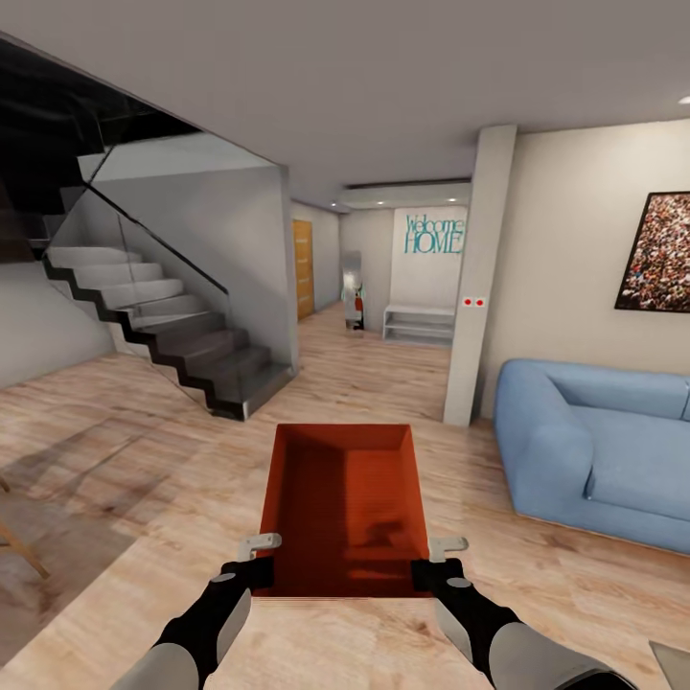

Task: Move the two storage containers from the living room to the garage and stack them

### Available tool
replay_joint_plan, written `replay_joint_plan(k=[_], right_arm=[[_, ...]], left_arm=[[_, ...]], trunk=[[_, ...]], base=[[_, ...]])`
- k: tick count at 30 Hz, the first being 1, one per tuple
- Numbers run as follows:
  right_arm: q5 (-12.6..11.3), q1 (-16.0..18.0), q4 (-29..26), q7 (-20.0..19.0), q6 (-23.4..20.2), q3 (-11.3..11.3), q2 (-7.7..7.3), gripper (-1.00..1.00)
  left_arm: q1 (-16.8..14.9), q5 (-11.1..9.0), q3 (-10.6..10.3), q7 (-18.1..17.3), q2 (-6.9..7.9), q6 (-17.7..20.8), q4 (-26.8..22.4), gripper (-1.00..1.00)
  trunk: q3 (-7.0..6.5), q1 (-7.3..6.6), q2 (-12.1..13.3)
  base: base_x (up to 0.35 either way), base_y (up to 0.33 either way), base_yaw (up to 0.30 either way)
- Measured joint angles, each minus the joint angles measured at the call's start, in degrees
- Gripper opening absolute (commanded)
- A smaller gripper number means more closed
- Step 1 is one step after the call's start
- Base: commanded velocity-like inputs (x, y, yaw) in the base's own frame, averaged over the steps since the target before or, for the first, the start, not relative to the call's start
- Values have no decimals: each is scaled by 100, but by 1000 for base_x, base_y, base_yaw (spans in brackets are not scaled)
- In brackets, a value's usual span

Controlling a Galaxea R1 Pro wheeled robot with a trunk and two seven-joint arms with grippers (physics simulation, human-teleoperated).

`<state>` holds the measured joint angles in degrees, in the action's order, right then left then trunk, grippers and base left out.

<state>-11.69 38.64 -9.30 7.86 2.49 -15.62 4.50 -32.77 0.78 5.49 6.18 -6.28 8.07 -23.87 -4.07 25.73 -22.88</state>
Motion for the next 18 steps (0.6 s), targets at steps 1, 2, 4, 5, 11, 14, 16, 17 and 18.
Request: replay_joint_plan(k=[1, 2, 4, 5, 11, 14, 16, 17, 18], right_arm=[[1, 0, 0, 0, -1, 1, 1, -100], [2, 0, 0, 1, -2, 2, 1, -100], [2, 1, 0, 1, -3, 3, 2, -100], [2, 1, 0, 1, -4, 3, 2, -100], [4, 0, 0, 1, 3, 3, 2, -100], [4, 0, 0, 1, 4, 3, 2, -100], [4, 0, 0, 1, 3, 3, 2, -100], [3, 0, 1, 1, 1, 3, 2, -100], [3, 0, 1, 1, -1, 3, 2, -100]], left_arm=[[0, -1, 0, -1, 1, 0, 1, -100], [0, -2, 0, -1, 1, 1, 1, -100], [0, -4, -3, 0, 2, 5, -2, -100], [0, -5, -4, 1, 2, 8, -4, -100], [0, -1, 1, -3, 2, -5, 2, -100], [0, -2, -1, -2, 2, -6, 1, -100], [0, -2, -1, -2, 2, -5, 2, -100], [0, -1, 0, -2, 2, -3, 2, -100], [0, -3, -2, -1, 2, 1, 0, -100]], trunk=[[0, 0, 0], [0, 0, 0], [0, 0, 0], [0, 0, 0], [0, 0, 0], [0, 0, 0], [0, 0, 0], [0, 0, 0], [0, 0, 0]], base=[[322, 0, 0], [322, 0, 0], [322, 0, 0], [322, 0, 0], [322, 0, 0], [322, 0, 0], [322, 0, 0], [322, 0, 0], [322, 0, 0]])
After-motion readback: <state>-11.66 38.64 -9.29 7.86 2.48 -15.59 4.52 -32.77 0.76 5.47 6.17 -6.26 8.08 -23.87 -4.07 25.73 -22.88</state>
